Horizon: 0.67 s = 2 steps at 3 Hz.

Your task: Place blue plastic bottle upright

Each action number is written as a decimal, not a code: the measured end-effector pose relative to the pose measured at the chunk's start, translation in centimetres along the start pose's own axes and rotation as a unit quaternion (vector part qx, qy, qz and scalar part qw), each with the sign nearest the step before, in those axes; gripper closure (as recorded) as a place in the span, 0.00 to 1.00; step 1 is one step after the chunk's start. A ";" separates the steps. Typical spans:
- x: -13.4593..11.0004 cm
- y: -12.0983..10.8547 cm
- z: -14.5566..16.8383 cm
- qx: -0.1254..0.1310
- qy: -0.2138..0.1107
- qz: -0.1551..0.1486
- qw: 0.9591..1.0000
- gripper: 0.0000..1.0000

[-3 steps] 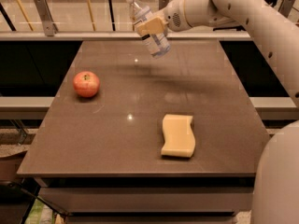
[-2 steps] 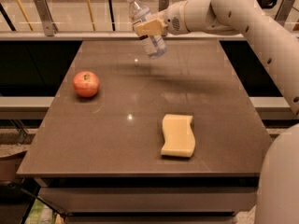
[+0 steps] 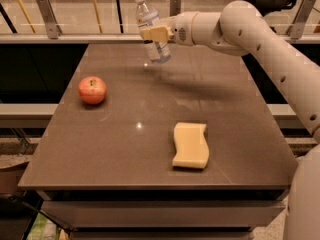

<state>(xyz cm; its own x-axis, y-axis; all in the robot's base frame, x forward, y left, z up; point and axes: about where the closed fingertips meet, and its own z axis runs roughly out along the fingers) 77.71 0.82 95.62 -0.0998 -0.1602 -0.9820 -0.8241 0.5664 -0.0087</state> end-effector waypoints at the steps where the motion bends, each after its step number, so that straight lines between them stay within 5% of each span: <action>1: 0.9 -0.4 0.9 0.006 -0.030 0.008 1.000 1.00; 2: 2.5 -1.1 1.5 0.012 -0.059 0.020 0.998 1.00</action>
Offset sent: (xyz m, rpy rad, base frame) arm 0.0237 -0.0077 -0.0473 0.1920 -0.0660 -0.0576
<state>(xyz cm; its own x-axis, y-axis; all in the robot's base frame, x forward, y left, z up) 79.18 1.01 92.88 -0.0643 -0.0420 -0.9970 -0.8066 0.5904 0.0271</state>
